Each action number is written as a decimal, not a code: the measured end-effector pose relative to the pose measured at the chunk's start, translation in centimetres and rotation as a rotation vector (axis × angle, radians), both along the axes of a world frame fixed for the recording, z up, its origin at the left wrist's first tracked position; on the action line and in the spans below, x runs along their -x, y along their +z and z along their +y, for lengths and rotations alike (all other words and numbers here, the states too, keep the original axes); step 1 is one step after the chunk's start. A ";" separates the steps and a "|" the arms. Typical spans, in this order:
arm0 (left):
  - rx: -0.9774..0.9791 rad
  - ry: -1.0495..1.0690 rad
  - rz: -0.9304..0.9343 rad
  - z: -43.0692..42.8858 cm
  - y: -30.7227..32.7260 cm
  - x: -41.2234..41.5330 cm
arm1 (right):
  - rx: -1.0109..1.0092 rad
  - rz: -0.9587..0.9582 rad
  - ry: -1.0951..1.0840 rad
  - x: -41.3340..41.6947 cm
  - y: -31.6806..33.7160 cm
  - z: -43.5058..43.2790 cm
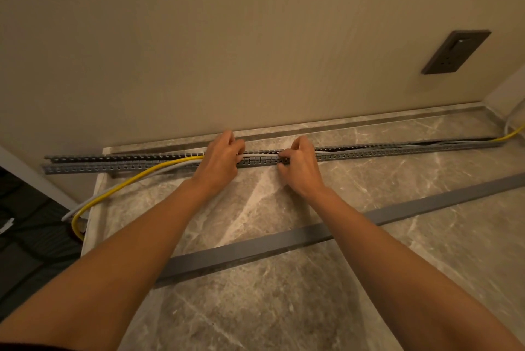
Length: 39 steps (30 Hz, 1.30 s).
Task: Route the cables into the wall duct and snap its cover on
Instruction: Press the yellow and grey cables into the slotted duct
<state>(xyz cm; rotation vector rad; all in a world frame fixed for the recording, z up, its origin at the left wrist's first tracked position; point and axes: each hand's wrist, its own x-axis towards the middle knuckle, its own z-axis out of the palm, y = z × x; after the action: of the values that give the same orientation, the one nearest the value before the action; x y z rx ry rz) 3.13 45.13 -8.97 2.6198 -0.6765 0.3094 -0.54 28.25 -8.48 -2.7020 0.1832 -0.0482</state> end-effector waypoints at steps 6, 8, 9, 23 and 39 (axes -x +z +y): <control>-0.237 -0.160 -0.137 0.6 0.4 0.9 | 0.006 0.059 0.003 -0.1 0.5 0.1; -0.309 -0.166 -0.185 0.6 0.6 1.1 | 0.015 0.062 -0.012 0.0 0.6 0.3; -0.349 -0.163 -0.197 0.5 0.6 1.2 | 0.028 0.064 -0.019 0.1 0.5 0.5; -0.244 0.074 0.241 -0.2 1.6 1.3 | 0.197 0.066 0.007 0.8 1.3 1.9; -0.361 0.453 0.168 7.0 4.5 3.4 | 0.047 -0.063 0.223 0.8 2.0 7.5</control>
<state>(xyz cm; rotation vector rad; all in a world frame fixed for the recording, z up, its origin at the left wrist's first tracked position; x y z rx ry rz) -0.24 52.12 -4.45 3.0866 -0.0770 0.0973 -1.34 35.72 -6.44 -2.7457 -0.1393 -0.0713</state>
